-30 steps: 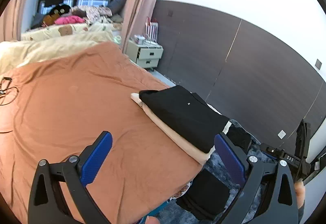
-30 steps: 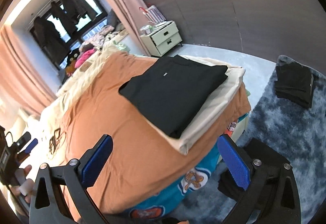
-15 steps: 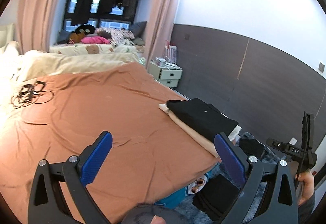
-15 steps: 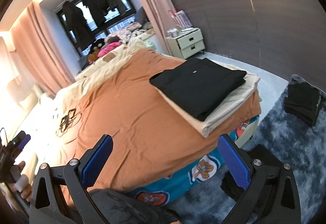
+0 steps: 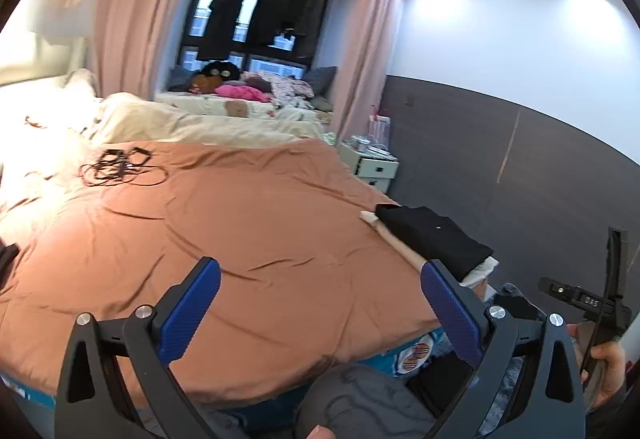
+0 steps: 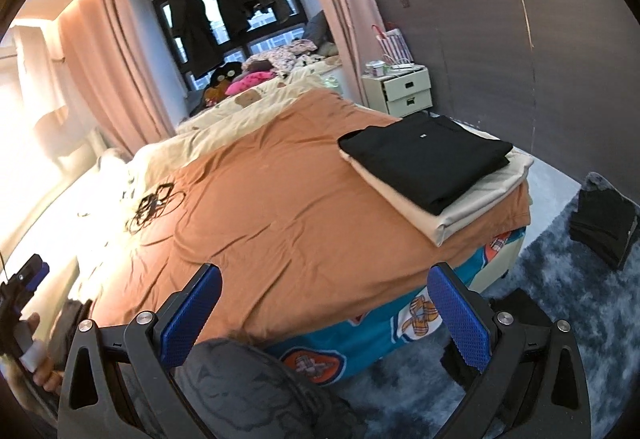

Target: Fold large clothes

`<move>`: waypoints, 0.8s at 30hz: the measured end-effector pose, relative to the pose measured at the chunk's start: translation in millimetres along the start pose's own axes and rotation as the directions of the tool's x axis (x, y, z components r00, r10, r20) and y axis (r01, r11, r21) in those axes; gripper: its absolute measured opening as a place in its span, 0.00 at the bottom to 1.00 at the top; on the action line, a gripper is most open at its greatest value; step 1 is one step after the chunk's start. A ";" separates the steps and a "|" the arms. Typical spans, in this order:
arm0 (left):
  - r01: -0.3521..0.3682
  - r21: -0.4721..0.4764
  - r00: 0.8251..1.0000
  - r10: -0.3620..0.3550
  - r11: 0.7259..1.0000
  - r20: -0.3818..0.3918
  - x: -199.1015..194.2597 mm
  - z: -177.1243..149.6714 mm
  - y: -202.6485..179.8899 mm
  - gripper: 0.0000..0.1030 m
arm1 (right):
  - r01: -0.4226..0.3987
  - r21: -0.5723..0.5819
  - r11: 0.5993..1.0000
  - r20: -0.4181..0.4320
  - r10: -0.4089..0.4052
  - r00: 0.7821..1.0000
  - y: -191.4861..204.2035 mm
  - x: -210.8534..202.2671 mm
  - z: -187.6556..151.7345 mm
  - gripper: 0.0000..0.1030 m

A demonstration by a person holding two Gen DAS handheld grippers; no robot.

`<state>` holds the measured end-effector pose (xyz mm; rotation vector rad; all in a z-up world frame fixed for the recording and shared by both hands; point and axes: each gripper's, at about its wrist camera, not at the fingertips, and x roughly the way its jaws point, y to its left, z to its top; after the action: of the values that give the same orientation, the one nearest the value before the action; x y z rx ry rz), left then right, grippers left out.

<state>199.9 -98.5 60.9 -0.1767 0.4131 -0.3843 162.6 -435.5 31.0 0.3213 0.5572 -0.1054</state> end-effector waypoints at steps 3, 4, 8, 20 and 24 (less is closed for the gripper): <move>-0.025 0.023 1.000 0.025 0.999 0.009 -14.0 -13.0 1.5 0.99 | 0.005 -0.030 1.000 0.006 -0.005 1.000 13.2 -7.1 -10.8 1.00; -0.034 0.029 0.999 0.034 0.999 0.016 -18.8 -16.9 1.2 0.99 | 0.010 -0.041 0.999 0.007 -0.010 1.000 16.8 -9.0 -14.9 1.00; -0.057 0.034 0.998 0.057 0.998 0.025 -35.2 -37.5 -1.6 0.99 | 0.002 -0.073 0.997 -0.003 -0.002 1.000 25.8 -12.4 -31.9 1.00; -0.122 0.002 0.992 0.122 0.993 0.016 -72.6 -75.5 1.8 0.99 | -0.031 -0.130 0.991 -0.011 0.030 0.999 39.4 -23.5 -64.7 1.00; -0.146 -0.008 0.988 0.146 0.989 0.040 -83.0 -77.1 3.8 0.99 | -0.043 -0.155 0.987 -0.016 0.041 0.999 44.0 -24.4 -71.0 1.00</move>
<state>98.4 -69.0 20.0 -0.1583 0.3842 -0.2350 114.5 -370.4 -0.9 0.1816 0.5679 -0.0188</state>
